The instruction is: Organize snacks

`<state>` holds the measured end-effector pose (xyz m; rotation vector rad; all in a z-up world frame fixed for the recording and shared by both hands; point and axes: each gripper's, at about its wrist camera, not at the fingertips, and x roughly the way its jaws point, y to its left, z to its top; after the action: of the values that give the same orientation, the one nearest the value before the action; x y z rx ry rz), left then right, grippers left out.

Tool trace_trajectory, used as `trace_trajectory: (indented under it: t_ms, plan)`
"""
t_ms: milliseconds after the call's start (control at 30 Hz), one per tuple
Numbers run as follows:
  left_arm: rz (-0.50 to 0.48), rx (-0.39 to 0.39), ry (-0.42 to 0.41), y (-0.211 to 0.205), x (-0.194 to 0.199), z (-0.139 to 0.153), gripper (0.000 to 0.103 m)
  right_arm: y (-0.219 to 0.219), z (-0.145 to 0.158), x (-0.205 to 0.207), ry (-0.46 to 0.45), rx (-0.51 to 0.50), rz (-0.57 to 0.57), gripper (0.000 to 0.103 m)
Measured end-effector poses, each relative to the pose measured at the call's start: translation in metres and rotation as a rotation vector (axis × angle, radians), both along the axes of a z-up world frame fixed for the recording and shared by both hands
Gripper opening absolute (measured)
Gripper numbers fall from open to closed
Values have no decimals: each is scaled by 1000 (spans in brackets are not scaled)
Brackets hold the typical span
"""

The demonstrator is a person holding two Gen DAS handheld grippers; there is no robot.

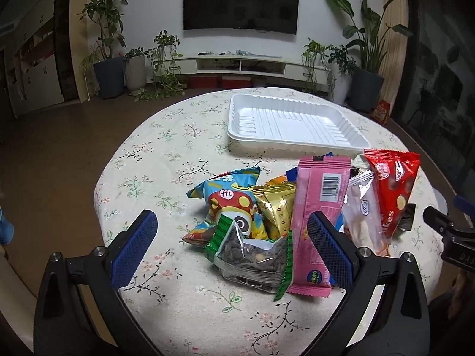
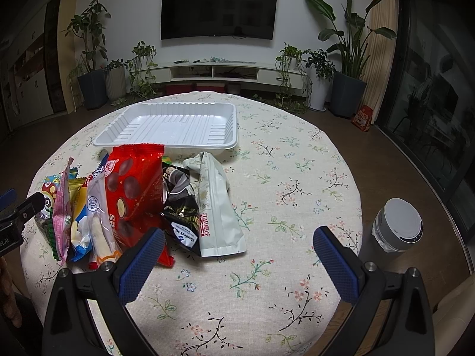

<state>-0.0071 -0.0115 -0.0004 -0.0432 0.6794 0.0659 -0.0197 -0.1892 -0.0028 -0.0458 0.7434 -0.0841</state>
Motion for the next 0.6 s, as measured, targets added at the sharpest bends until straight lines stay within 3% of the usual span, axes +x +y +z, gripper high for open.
trace_trajectory:
  t_ms: [233,367,600]
  plan:
    - [-8,13,24,0,3,-2,102,0,-1,0,0,-1,0,103]
    - [4,-32,41,8,5,-3,102,0,-1,0,0,1,-1,103]
    - [6,-33,59,10,9,-10,102,1,-1,0,1,-6,3,103]
